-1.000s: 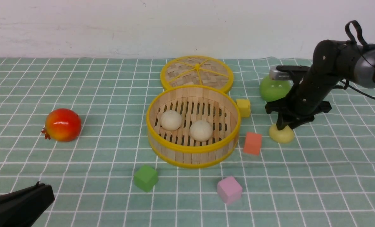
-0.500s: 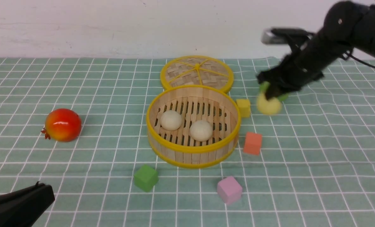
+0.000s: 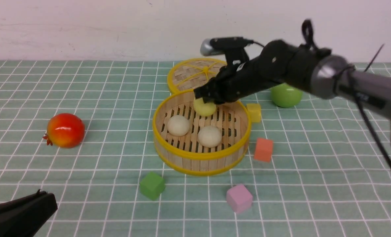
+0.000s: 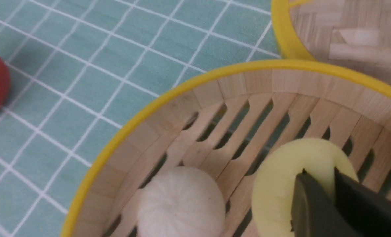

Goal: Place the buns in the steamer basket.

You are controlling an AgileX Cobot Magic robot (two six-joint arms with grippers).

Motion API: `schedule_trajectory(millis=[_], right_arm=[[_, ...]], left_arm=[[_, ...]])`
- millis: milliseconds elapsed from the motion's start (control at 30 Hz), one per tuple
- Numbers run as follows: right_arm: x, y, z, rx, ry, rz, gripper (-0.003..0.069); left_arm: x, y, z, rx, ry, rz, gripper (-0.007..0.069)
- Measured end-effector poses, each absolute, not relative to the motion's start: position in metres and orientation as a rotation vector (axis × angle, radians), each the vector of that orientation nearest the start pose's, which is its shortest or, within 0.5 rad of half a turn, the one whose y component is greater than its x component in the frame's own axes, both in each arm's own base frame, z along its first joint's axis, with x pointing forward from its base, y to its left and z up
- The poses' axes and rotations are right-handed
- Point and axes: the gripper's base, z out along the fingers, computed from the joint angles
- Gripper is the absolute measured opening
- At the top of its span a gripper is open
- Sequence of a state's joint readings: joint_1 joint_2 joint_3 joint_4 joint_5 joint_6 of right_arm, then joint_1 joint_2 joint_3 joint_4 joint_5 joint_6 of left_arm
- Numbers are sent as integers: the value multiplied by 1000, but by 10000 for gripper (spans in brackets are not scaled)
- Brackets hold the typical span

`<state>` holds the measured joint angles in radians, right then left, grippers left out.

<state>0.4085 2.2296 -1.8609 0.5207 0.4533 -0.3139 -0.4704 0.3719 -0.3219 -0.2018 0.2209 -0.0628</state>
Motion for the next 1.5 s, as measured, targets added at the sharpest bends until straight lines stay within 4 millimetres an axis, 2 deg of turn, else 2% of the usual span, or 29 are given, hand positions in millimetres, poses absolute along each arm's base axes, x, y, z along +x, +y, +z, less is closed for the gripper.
schedule_trajectory(millis=[67, 167, 200, 233, 333, 400, 467, 500, 533, 633, 733, 767, 833, 867, 933, 967, 1000, 1100, 1167, 1300, 1500], right_arm=[[471, 225, 208, -396, 2261, 538, 135], [474, 226, 199, -392, 2265, 524, 265], [474, 226, 198, -392, 2266, 524, 265], [475, 226, 198, -389, 2262, 521, 340], [473, 225, 205, -412, 2256, 510, 459], [465, 223, 224, -464, 2260, 502, 523], [452, 218, 253, -526, 2270, 503, 549], [450, 218, 257, -532, 2272, 503, 551], [437, 211, 282, -569, 2280, 493, 552], [399, 190, 334, -616, 2379, 457, 511], [359, 170, 365, -627, 2499, 406, 428], [351, 166, 371, -628, 2520, 395, 405], [315, 149, 387, -608, 2572, 368, 281], [315, 149, 385, -605, 2580, 368, 281], [282, 134, 397, -571, 2584, 373, 158], [279, 133, 397, -569, 2584, 373, 149], [263, 127, 400, -554, 2583, 377, 98], [233, 116, 409, -540, 2559, 401, 15], [218, 110, 417, -537, 2527, 420, -13], [192, 101, 437, -532, 2442, 451, -20], [170, 92, 451, -531, 2373, 459, -19]], left_arm=[[79, -44, 277, 220, 1771, -569, 56], [79, -44, 277, 220, 1771, -569, 56], [79, -44, 277, 220, 1771, -569, 56], [79, -44, 277, 220, 1771, -569, 56], [79, -44, 277, 220, 1771, -569, 57], [79, -44, 277, 220, 1771, -569, 59], [79, -44, 277, 220, 1771, -569, 59], [79, -44, 277, 220, 1771, -569, 59], [79, -44, 277, 220, 1771, -569, 59], [79, -44, 277, 220, 1771, -569, 59], [79, -44, 277, 220, 1771, -569, 61], [79, -44, 277, 220, 1771, -569, 62], [79, -44, 277, 220, 1771, -569, 68], [79, -44, 277, 220, 1771, -569, 69], [79, -44, 277, 220, 1771, -569, 72], [79, -44, 277, 220, 1771, -569, 73], [79, -44, 277, 220, 1771, -569, 74], [79, -44, 277, 220, 1771, -569, 75], [79, -44, 277, 220, 1771, -569, 76], [79, -44, 277, 220, 1771, -569, 81], [79, -44, 277, 220, 1771, -569, 91]])
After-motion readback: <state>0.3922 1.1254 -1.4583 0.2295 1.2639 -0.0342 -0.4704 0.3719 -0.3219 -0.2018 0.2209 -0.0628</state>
